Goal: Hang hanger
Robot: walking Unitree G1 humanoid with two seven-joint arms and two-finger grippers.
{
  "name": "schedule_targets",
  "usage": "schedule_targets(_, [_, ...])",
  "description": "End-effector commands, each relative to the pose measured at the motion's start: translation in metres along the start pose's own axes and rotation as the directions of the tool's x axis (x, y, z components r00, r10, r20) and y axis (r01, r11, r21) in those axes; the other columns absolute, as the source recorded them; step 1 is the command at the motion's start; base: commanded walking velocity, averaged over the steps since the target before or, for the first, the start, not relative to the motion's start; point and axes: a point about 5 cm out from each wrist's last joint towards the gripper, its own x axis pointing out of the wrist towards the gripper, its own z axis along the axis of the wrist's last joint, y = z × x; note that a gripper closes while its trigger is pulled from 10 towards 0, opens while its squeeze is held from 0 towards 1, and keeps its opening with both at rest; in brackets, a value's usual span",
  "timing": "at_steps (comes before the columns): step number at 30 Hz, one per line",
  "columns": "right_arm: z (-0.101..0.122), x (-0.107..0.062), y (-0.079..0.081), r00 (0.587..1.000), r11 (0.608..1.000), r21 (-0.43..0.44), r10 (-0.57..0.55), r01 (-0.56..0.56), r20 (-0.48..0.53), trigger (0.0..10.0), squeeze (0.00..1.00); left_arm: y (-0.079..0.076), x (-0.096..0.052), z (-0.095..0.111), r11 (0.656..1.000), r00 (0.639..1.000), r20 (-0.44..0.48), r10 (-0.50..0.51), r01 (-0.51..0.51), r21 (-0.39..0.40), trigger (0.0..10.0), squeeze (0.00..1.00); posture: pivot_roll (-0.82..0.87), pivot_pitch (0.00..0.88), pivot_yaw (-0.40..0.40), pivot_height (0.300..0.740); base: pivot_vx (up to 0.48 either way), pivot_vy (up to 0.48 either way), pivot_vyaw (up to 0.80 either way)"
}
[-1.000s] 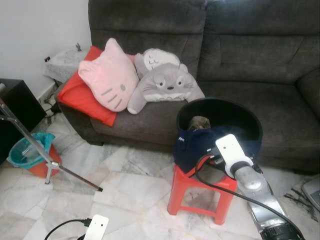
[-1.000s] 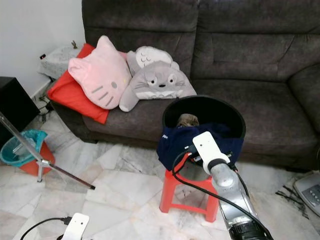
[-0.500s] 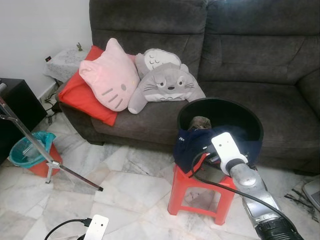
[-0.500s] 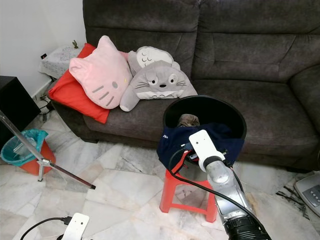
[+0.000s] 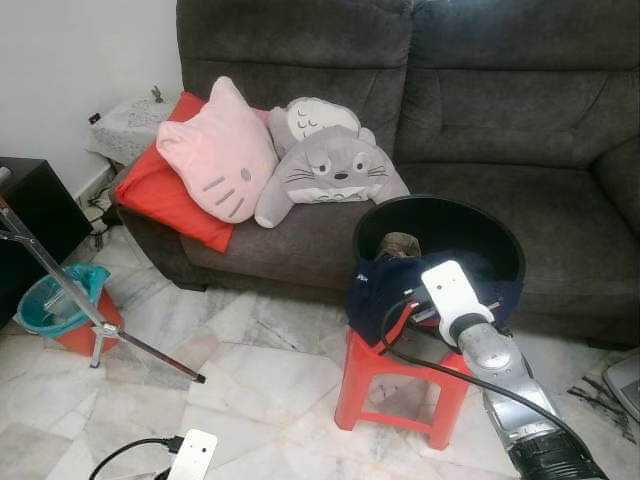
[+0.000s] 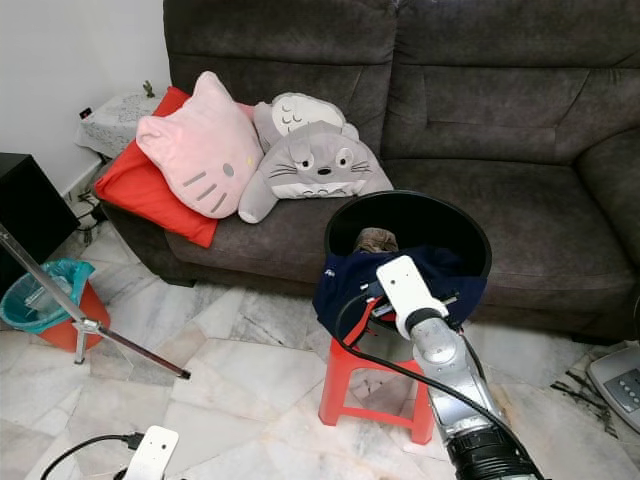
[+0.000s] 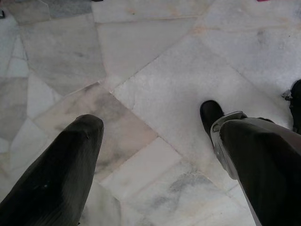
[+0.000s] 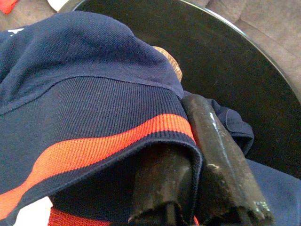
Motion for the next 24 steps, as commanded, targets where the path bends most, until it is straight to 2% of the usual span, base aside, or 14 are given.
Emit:
schedule_targets(1, [-0.001,0.001,0.001,1.0,1.0,0.011,-0.01,0.01,-0.013,0.0,0.0,0.002,-0.001,-0.003,1.0,1.0,-0.009,0.007,-0.007,0.023,10.0,0.0,-0.03,0.0,0.068,0.74,0.0,0.0,0.0])
schedule_targets(9, [-0.003,0.0,0.0,1.0,1.0,0.016,-0.026,0.027,-0.015,0.0,0.0,0.002,-0.001,-0.004,1.0,1.0,-0.01,0.005,-0.004,0.028,10.0,0.0,-0.03,0.0,0.067,0.74,0.0,0.0,0.0])
schedule_targets(12, [0.001,0.0,-0.006,0.998,0.998,0.019,-0.063,0.063,0.006,0.0,0.0,0.002,-0.001,-0.004,1.0,1.0,-0.01,0.003,-0.003,0.03,10.0,0.0,-0.03,0.0,0.067,0.74,0.0,0.0,0.0])
schedule_targets(13, [0.012,0.001,-0.013,0.994,0.995,0.025,-0.102,0.101,0.048,0.0,0.0,0.002,-0.001,-0.004,1.0,1.0,-0.01,0.003,-0.002,0.031,10.0,0.0,-0.03,0.0,0.067,0.74,0.0,0.0,0.0])
schedule_targets(15, [0.013,0.001,-0.014,0.993,0.994,0.025,-0.106,0.104,0.052,0.0,0.0,0.002,-0.001,-0.004,1.0,1.0,-0.01,0.002,-0.002,0.031,10.0,0.0,-0.03,0.0,0.067,0.74,0.0,0.0,0.0])
schedule_targets(17, [0.037,0.001,-0.026,0.975,0.986,0.051,-0.162,0.156,0.153,0.0,0.0,0.002,-0.001,-0.005,0.999,1.0,-0.011,0.002,-0.001,0.033,10.0,0.0,-0.03,0.0,0.069,0.74,0.0,0.0,0.0])
schedule_targets(20, [0.062,0.002,-0.035,0.947,0.98,0.027,-0.2,0.199,0.25,0.0,0.0,0.001,-0.001,-0.005,0.999,1.0,-0.011,0.0,0.001,0.036,10.0,0.0,-0.03,0.0,0.069,0.74,0.0,0.0,0.0])
schedule_targets(24, [0.077,0.005,-0.036,0.937,0.981,0.023,-0.193,0.195,0.291,0.0,0.0,0.0,-0.001,-0.005,0.999,1.0,-0.011,-0.003,0.003,0.034,10.0,0.0,-0.03,0.0,0.062,0.74,0.0,0.0,0.0])
